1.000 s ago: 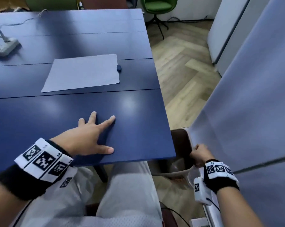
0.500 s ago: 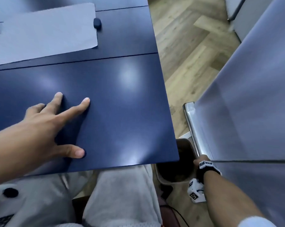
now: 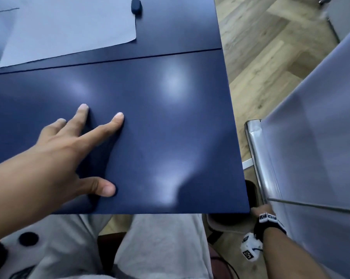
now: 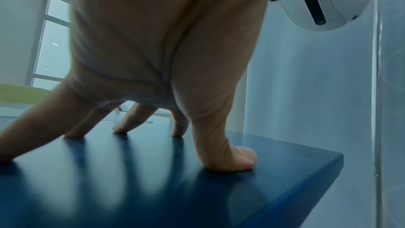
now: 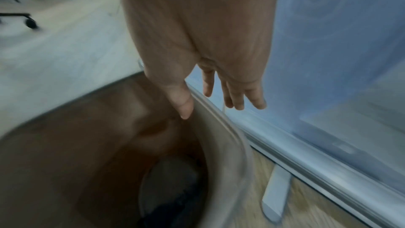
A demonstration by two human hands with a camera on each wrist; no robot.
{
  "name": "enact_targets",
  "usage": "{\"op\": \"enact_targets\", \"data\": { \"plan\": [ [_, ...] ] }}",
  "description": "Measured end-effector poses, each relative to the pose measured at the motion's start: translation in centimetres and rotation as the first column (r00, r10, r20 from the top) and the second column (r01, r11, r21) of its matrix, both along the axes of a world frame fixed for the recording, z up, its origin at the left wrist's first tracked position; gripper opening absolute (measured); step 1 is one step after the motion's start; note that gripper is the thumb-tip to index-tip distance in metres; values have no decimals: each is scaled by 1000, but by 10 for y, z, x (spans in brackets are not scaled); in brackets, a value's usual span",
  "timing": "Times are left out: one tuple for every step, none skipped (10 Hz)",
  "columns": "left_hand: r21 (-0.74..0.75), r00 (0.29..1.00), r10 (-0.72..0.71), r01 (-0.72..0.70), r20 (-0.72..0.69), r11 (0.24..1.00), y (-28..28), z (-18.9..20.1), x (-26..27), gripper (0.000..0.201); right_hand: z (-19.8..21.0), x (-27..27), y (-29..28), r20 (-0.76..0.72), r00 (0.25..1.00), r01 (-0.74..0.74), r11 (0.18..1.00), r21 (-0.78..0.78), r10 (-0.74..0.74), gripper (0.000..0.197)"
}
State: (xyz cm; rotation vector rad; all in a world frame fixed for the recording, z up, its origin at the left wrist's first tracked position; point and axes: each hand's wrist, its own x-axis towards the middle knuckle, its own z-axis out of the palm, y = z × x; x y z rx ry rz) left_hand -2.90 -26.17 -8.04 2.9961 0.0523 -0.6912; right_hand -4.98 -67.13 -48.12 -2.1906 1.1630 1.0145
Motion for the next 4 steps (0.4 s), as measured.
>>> {"op": "enact_targets", "data": {
  "plan": [
    [13, 992, 76, -75, -96, 997, -16, 10, -1, 115, 43, 24, 8, 148, 989, -3, 999, 47, -4, 32],
    [-32, 992, 64, -68, -113, 997, -28, 18, -6, 114, 90, 57, 13, 310, 951, -51, 991, 124, 10, 35],
    [-49, 995, 52, -56, -84, 997, -29, 28, -14, 107, 146, 95, 13, 529, 843, 13, 987, 162, -98, 31],
    [-147, 995, 82, -73, 56, 986, -7, 32, -30, 80, 219, 116, 11, 746, 656, -48, 980, 191, -113, 12]
  ]
}}
